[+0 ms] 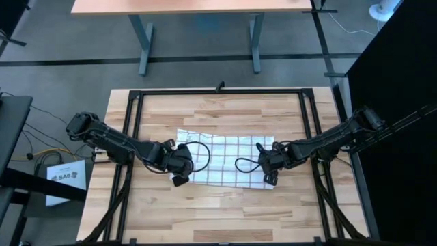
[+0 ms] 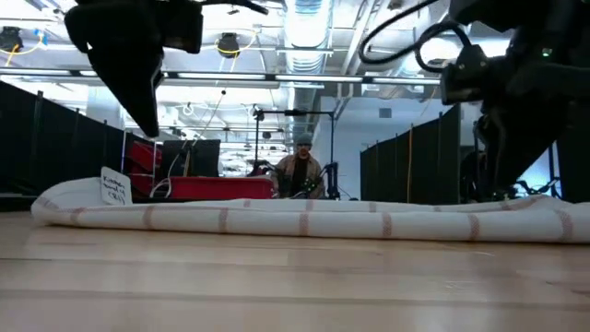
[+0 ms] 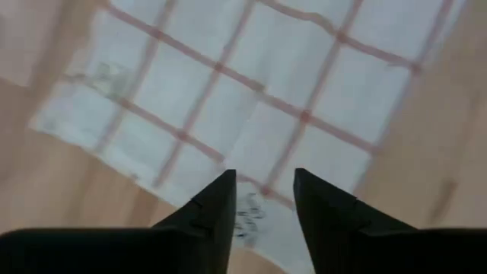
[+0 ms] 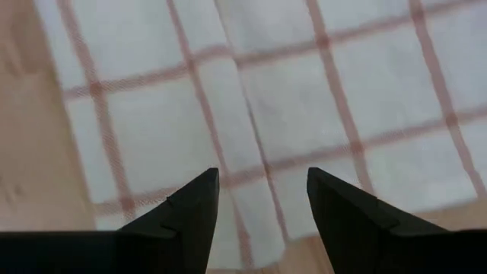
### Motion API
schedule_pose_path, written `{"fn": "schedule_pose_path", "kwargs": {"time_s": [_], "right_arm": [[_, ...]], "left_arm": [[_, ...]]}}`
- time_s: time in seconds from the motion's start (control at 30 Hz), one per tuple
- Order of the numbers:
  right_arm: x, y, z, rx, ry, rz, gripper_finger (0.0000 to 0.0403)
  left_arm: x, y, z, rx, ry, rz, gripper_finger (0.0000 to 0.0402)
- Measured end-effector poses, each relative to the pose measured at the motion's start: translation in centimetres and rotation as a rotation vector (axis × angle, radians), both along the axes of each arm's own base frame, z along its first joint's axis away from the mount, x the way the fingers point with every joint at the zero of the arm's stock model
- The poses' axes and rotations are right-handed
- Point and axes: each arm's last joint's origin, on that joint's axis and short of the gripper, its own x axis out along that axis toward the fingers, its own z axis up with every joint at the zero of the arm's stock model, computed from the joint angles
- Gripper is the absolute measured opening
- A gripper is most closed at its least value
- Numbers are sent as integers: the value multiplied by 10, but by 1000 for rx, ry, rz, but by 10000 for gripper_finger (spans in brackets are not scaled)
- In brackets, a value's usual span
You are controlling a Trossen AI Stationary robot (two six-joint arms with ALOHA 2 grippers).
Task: Roll towel
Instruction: Fold the white striped towel
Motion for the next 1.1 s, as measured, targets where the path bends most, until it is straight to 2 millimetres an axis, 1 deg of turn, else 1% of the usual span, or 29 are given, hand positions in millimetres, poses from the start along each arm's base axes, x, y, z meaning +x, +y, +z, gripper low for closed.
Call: {"fn": "schedule_pose_path", "kwargs": {"time_s": [0.07,0.13,0.27,0.57,0.8,0.93,1.0,1.1], "right_arm": [[4,1,2,7,-46,29,187],[7,2,3,6,-77,55,187],[8,4,3,12,-89,69,187],[-22,21,-27,45,21,70,187],[-34,25,-41,53,28,65,187],[-40,25,-45,42,39,61,187],[-38,26,-43,41,34,65,187],[-35,27,-37,40,35,98,187]], "left_arm": [[0,-4,0,-10,-8,-30,134],[-2,-4,-5,16,1,-63,136],[-15,1,-30,53,84,-61,136],[-37,6,-72,43,156,-60,137],[-48,10,-93,31,118,-26,137],[-52,11,-97,37,136,-15,137],[-51,11,-91,47,144,-14,137],[-49,11,-75,60,156,-36,137]]}}
